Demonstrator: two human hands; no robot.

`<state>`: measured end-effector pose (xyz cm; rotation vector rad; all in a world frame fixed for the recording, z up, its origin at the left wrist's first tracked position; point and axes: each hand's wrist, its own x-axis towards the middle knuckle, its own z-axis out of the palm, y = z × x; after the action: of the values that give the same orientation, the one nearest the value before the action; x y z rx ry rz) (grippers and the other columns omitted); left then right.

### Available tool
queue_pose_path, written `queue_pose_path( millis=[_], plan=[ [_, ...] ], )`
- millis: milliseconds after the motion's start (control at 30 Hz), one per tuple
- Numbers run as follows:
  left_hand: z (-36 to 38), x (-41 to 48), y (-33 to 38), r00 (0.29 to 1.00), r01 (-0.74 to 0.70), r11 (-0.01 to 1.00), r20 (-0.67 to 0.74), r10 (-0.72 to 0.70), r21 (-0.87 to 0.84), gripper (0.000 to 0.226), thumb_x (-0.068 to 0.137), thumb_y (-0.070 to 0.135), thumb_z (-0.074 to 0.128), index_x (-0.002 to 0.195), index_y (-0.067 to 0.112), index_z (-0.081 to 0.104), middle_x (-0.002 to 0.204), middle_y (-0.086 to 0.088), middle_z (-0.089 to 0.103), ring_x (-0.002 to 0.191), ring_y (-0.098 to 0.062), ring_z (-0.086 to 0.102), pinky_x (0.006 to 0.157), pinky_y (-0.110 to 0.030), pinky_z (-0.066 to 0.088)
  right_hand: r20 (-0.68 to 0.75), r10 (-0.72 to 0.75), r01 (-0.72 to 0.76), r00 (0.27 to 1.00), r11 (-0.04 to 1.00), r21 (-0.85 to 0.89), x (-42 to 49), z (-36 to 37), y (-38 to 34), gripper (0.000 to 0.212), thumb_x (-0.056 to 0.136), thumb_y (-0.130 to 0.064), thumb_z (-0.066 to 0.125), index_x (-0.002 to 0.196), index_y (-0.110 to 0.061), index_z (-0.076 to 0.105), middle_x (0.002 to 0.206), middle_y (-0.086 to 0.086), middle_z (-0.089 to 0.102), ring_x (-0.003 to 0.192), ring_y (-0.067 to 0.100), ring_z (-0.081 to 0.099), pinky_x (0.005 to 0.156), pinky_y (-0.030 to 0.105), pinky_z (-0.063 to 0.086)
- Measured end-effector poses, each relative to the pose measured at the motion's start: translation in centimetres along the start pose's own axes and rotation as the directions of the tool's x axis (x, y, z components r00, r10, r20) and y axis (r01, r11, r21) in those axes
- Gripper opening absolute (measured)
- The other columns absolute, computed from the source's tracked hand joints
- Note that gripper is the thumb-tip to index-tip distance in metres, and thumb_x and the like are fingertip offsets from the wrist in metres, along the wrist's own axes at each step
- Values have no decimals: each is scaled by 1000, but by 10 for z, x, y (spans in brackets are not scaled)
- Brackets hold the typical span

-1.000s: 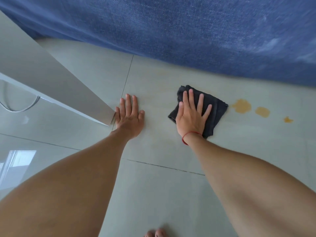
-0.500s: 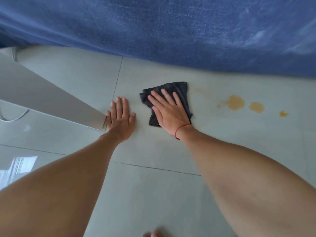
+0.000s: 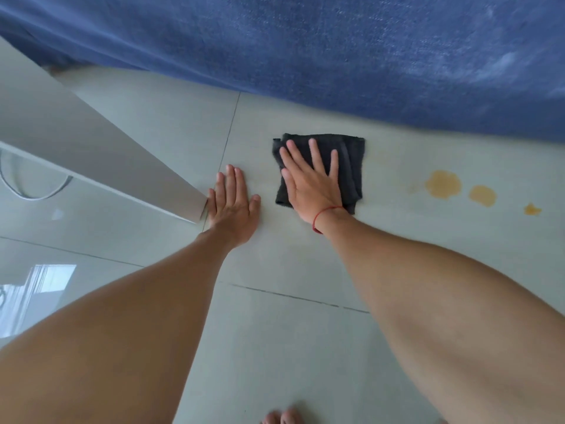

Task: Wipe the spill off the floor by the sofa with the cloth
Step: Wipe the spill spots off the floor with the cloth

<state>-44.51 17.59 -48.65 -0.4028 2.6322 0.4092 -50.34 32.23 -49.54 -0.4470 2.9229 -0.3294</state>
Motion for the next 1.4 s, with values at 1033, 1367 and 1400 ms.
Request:
queue_pose_path(
  millis=[1033, 1367, 1400],
  plan=[
    [1, 1, 0, 1000, 4, 1000, 7, -4, -9, 64, 101, 36, 18, 151, 17, -17, 159, 3, -24, 147, -17, -22, 120, -36, -12, -6, -38, 38, 999, 999, 18, -11, 8, -10, 48, 103, -36, 22, 150, -30, 21, 160, -14, 15, 149, 20, 8, 119, 51, 2],
    [0, -13, 69, 972, -131, 991, -194, 132, 19, 64, 100, 28, 25, 153, 8, -5, 162, -7, -12, 149, -21, -13, 120, -39, -9, -62, 405, -393, 912, 908, 148, -68, -7, 79, 49, 102, -38, 22, 150, -32, 19, 160, -15, 15, 149, 17, 9, 120, 44, 4],
    [2, -13, 85, 970, -174, 985, -169, 175, 22, 64, 100, 30, 24, 153, 9, -5, 162, -6, -12, 149, -21, -14, 120, -39, -9, -58, 444, -431, 894, 888, 161, -85, -7, 83, 49, 102, -39, 22, 150, -33, 19, 160, -15, 15, 149, 16, 10, 120, 44, 4]
  ],
)
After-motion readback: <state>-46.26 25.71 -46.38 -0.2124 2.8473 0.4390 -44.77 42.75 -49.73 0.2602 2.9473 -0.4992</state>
